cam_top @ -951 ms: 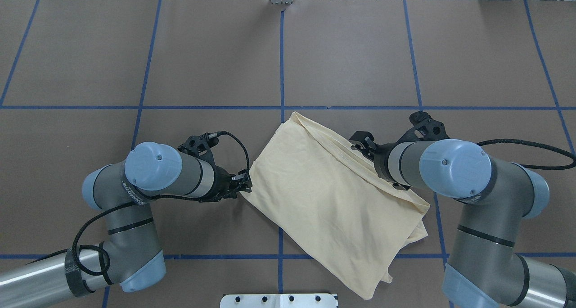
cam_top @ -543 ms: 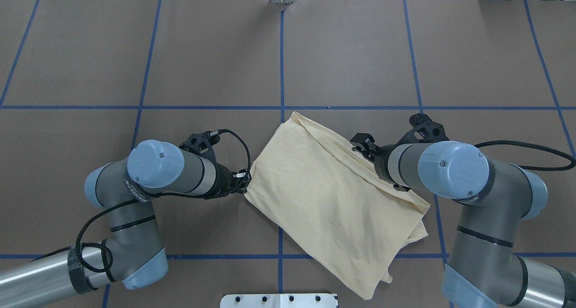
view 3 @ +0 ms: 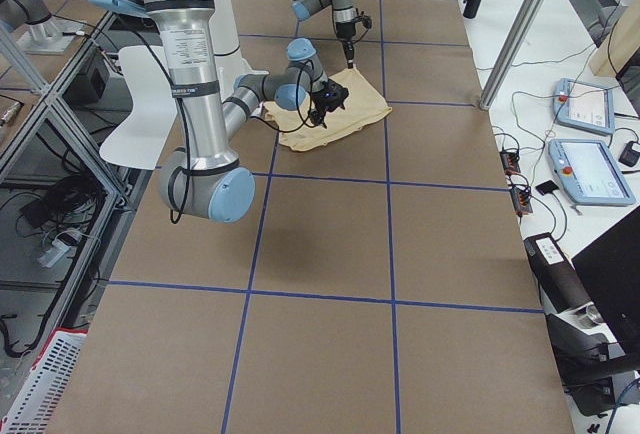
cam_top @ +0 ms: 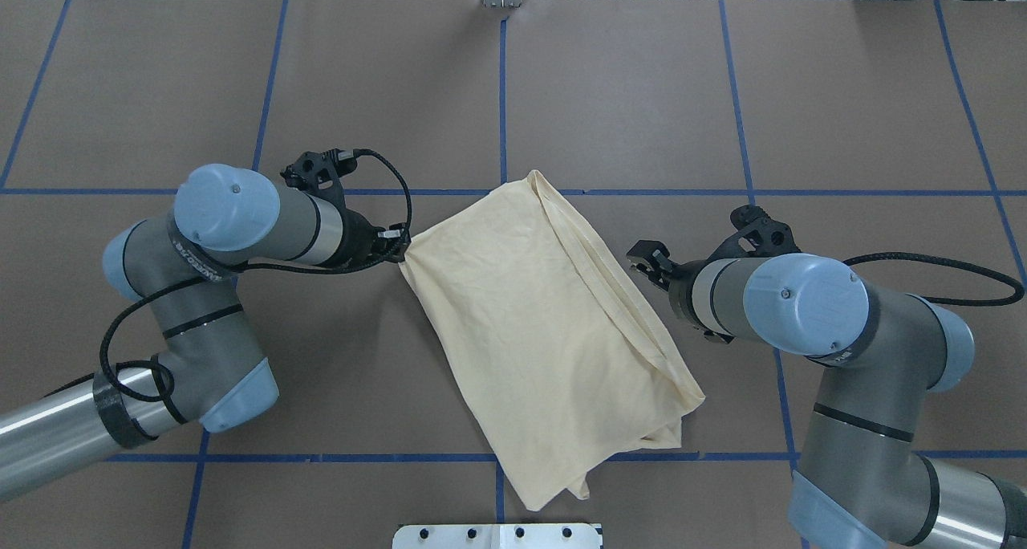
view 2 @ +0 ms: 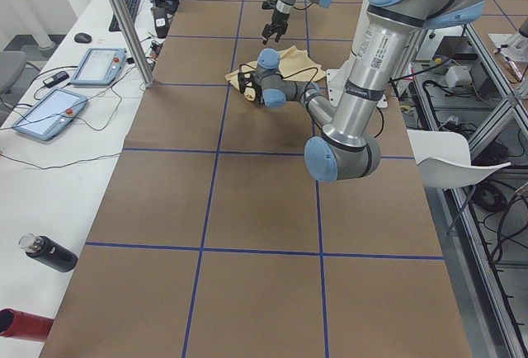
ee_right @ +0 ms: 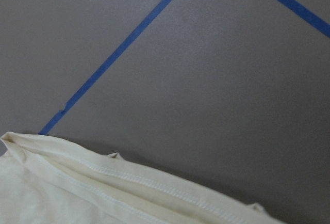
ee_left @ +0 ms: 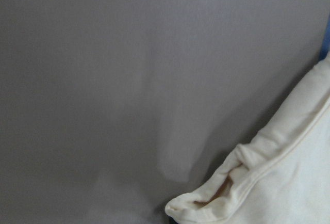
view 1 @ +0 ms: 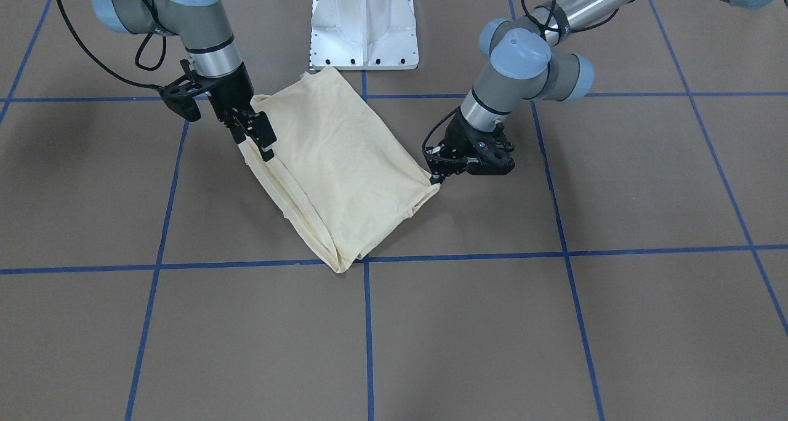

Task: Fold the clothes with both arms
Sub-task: 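Grasp the shirt edge with the left gripper and straighten the shirt lengthwise, then grasp the near corner of the shirt with the right gripper while the left waits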

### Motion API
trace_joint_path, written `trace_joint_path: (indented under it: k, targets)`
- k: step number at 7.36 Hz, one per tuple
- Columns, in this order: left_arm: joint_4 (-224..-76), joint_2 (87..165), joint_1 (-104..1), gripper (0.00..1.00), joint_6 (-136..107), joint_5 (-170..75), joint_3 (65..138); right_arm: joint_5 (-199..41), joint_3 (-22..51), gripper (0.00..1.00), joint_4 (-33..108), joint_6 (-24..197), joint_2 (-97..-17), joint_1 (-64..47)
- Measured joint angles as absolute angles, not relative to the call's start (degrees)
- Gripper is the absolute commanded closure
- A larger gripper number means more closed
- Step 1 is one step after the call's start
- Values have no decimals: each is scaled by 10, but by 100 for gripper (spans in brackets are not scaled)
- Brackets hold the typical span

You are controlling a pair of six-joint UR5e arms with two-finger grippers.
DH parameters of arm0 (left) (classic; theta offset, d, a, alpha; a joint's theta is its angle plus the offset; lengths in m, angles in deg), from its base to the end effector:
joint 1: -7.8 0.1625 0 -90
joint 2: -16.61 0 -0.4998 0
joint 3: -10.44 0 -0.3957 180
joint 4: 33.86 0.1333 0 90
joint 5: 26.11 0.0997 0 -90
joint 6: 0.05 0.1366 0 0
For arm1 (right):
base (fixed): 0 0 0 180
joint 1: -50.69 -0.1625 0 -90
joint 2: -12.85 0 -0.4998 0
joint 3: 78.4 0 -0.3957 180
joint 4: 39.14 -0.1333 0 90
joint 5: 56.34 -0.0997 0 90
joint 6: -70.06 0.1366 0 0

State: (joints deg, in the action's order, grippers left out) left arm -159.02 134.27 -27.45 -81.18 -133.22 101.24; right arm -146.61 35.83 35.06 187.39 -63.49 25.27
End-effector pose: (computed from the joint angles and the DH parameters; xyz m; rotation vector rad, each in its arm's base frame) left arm 0.5515 -0.5038 0.3853 0.1664 1.1232 -0.2443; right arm -0.4845 -0.3771 0.4057 -0.0207 -0.9685 0.8482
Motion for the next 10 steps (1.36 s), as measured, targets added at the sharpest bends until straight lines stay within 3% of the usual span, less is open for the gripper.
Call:
trace_joint_path:
  k: [1,2,3,5,10]
  targets:
    - [-1604,1378,-306,100,-767,-1332,953,-1466,358,0,350,1874,-634,254]
    - [-1639,1427,-330,60,-743,-1332,870,-1465,356,0,349,1874,-632,256]
    - [-1680,1467,-347,54,-732,-1332,795,-1463,350,0,348,1875,-623,261]
    - [-1719,1494,-374,55,-715,-1333,738,-1461,329,0,351,1889,-586,285]
    - [-1717,1418,-402,54,-714,-1372,850,-1418,297,0,367,2145,-537,381]
